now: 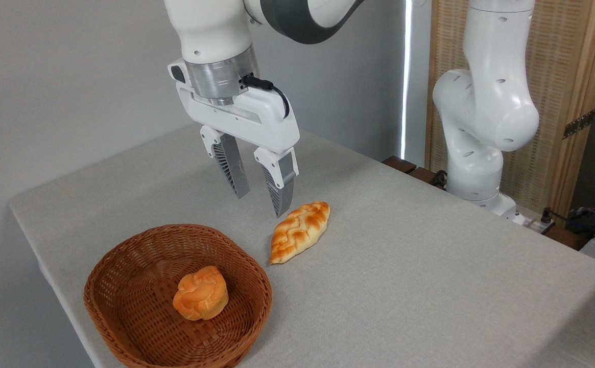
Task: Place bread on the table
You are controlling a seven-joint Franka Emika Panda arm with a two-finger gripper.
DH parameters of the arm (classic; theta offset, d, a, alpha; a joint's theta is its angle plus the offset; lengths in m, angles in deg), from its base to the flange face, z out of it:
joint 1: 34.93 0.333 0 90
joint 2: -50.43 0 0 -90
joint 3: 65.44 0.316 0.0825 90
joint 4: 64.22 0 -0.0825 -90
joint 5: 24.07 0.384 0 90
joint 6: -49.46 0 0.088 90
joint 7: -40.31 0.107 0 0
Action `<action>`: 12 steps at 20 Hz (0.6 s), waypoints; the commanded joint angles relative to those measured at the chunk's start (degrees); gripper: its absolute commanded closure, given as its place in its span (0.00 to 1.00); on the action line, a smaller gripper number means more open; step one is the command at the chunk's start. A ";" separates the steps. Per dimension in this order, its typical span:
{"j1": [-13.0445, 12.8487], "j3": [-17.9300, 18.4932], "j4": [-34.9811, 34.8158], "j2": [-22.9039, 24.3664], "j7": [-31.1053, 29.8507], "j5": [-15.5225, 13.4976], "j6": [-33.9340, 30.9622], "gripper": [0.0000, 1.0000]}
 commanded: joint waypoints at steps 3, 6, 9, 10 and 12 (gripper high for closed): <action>-0.22 0.05 0.38 0.36 0.99 -0.44 -1.20 0.00; -0.31 0.05 0.38 0.10 0.90 -0.17 1.60 0.00; -0.30 0.22 0.29 -1.39 0.90 -0.08 5.73 0.00; -0.30 0.40 0.29 -2.18 0.90 -0.08 6.79 0.00; -0.22 0.49 0.29 -4.11 0.90 0.01 10.46 0.00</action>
